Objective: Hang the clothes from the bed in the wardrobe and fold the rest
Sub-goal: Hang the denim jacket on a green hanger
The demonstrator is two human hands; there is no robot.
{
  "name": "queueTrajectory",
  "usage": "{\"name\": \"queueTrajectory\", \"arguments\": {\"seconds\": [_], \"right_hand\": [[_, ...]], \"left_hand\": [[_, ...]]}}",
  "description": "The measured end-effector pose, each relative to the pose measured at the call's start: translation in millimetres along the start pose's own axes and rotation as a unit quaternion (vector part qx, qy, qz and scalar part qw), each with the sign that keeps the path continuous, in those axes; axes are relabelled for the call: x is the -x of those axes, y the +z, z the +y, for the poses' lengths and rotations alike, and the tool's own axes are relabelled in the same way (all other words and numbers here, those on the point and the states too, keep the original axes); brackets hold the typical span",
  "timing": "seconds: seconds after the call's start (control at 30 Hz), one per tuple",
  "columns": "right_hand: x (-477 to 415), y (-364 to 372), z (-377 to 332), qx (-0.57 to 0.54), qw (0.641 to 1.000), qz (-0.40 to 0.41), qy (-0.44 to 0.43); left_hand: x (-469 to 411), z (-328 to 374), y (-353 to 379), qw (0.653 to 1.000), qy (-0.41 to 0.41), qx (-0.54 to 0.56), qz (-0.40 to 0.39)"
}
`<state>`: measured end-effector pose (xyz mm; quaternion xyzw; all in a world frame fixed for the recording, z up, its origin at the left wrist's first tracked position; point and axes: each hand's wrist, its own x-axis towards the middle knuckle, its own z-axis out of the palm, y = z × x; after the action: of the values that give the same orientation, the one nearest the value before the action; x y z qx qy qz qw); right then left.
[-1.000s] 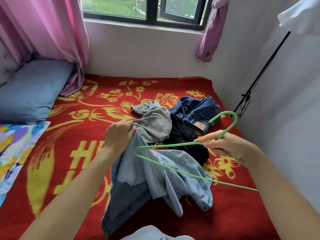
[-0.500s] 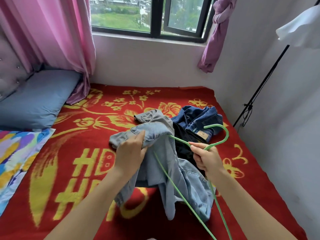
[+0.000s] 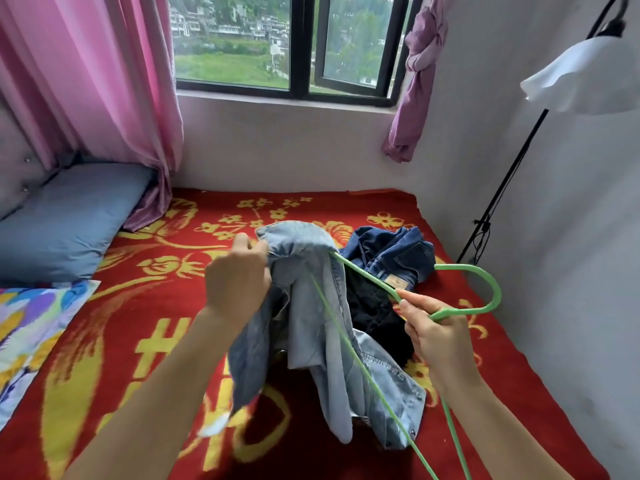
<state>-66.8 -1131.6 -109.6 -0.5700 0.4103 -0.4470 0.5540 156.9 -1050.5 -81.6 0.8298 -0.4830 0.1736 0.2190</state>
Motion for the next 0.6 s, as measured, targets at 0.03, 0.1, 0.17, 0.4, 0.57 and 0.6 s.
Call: {"name": "queueTrajectory", "arguments": {"seconds": [0.03,0.1,0.17,0.4,0.57,0.6], "right_hand": [[0,1,-1,0.001,1.0,0.011,-0.016],[-1,12,0,0.006,0.999,-0.015,-0.028],[-6,27,4,-0.014,0.998,-0.068,0.001],[-37,16,9,-0.08,0.991,-0.084,0.067],[-42,18,2,-0.035,0.989,-0.143,0.007],[-42,22,0,-0.028,0.988,-0.153,-0.001]], "left_hand": [[2,8,0,0.999,0.017,0.009,-0.032],[12,34,6,0.991,0.06,0.054,-0.104],[25,63,5,0.984,0.102,0.08,-0.119],[45,68,7,0.978,0.188,-0.024,-0.085],[21,41,2,0.991,0.128,-0.049,-0.004],[14,40,-1,0.99,0.132,-0.056,-0.01]]}}
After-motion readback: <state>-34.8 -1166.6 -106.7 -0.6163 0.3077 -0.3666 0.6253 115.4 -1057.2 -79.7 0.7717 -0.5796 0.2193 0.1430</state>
